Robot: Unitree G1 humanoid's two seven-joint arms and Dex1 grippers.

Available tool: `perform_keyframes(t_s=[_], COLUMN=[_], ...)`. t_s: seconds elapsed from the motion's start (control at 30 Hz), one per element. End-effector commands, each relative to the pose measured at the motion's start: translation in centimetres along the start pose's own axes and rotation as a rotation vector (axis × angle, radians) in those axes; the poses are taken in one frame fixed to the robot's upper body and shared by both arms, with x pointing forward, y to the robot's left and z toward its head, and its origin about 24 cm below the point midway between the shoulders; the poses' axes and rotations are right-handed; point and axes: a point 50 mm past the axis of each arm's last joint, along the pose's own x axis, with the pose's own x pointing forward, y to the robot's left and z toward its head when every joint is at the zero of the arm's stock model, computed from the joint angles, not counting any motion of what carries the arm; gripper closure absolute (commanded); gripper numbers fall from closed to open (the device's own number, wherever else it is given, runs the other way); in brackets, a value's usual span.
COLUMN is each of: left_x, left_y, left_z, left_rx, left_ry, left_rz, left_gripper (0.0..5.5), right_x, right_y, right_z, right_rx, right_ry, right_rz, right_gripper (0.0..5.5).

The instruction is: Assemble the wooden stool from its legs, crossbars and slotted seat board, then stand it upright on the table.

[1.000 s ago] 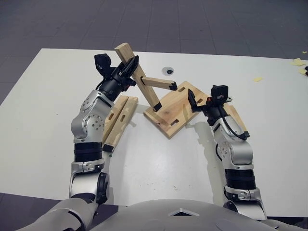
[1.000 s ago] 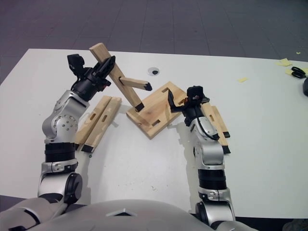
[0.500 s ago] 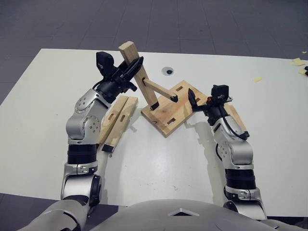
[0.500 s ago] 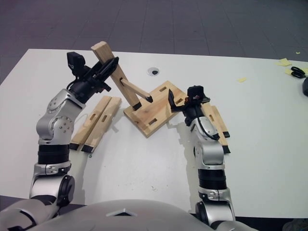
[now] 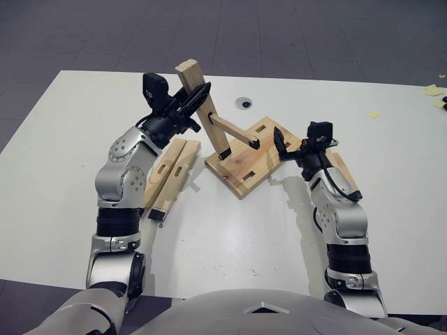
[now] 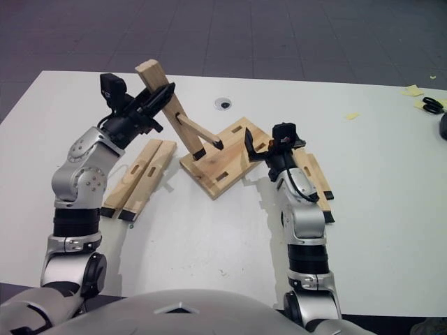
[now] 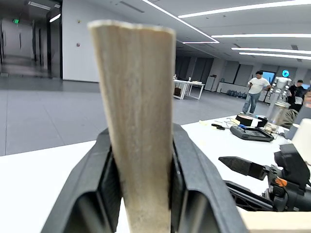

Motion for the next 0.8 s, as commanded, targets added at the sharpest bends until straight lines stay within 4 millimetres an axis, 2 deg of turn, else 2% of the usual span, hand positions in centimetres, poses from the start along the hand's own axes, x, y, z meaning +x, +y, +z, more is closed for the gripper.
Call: perform_keyframes(t_s=[0.03, 0.27, 0.47, 0.63, 0.8], left_x=[0.0, 0.3, 0.7, 0.6, 0.7], left_y=[0.6, 0.4, 0.2, 0.5, 0.5], left_z=[-0.7, -0.2, 1.4, 2.1, 1.3], left_rx=[-0.023, -0.012, -0.048, -0.071, -0.045], left_ry=[0.068, 0.065, 0.006, -0.015, 0.017], left_rz=[0.022, -0.003, -0.018, -0.005, 0.0], left_gripper=[4.47, 4.47, 4.47, 4.47, 4.47], right_x=[0.1, 0.1, -0.1, -0.1, -0.1], right_y=[0.1, 0.2, 0.3, 0.3, 0.4], right_z=[0.4, 0.3, 0.1, 0.0, 0.0], right_rx=[-0.003, 0.001, 0.003, 0.003, 0.007], right_ry=[-0.014, -0.014, -0.006, -0.001, -0.001], right_rz=[-0.003, -0.003, -0.002, -0.005, -0.006], right_gripper=[0.1, 0.1, 0.1, 0.1, 0.1])
